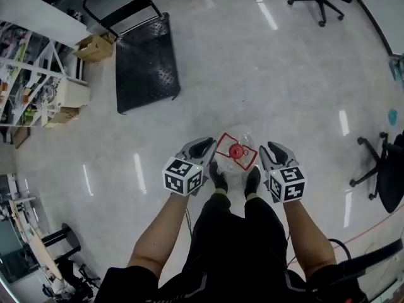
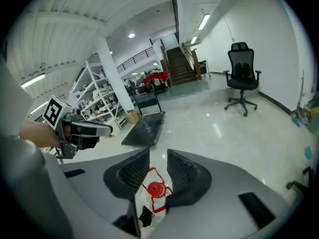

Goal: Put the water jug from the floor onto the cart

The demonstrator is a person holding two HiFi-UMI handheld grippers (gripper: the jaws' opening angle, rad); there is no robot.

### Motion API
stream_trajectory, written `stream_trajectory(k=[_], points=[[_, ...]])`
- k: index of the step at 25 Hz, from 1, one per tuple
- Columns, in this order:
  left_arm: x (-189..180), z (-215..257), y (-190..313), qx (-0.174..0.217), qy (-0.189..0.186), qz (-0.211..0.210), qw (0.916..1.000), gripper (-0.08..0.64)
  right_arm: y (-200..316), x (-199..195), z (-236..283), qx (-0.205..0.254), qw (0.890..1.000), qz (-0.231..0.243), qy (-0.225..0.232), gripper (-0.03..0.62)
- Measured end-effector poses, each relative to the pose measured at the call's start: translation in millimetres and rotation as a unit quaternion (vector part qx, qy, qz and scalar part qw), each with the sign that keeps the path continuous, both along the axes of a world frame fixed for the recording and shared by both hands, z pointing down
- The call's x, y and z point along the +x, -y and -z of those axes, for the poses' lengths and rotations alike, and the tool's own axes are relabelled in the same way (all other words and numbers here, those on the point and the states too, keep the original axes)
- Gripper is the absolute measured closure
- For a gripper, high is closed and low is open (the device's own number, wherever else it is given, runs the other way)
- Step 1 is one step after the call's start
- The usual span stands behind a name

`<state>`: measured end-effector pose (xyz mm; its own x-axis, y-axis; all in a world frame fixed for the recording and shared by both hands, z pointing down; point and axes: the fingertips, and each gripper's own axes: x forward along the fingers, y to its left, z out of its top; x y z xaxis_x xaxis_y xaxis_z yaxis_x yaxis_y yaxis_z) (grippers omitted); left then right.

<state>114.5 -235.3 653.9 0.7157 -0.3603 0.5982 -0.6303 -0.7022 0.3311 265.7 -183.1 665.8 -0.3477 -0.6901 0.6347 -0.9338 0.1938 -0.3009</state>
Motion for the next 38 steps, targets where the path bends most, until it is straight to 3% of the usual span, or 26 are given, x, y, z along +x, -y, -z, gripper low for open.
stream_trajectory(k=[6, 12, 17, 23, 28, 34, 38], points=[[1, -121, -1, -0.090, 0.047, -0.015, 0.9947, 0.480, -26, 0, -113, -0.100, 0.994, -0.042, 0.021, 0.482], [-11, -213, 1, -0.131, 0.100, -0.025, 0.9859, 0.462, -45, -1, -199, -0.166, 0.982, -0.085, 0.032, 0.471], [-17, -267, -5, -0.158, 0.132, -0.052, 0.9772, 0.410, -51, -12, -240, -0.198, 0.973, -0.106, 0.057, 0.457], [-13, -300, -14, -0.181, 0.130, -0.070, 0.9722, 0.396, -61, -27, -271, -0.221, 0.961, -0.139, 0.092, 0.456], [-13, -316, -17, -0.204, 0.127, -0.065, 0.9685, 0.396, -65, -20, -284, -0.233, 0.955, -0.163, 0.081, 0.456], [-16, -327, -23, -0.220, 0.137, -0.072, 0.9632, 0.397, -60, -25, -294, -0.240, 0.954, -0.156, 0.087, 0.456], [-13, -329, -23, -0.217, 0.134, -0.076, 0.9639, 0.506, -58, -25, -296, -0.247, 0.951, -0.162, 0.093, 0.466]])
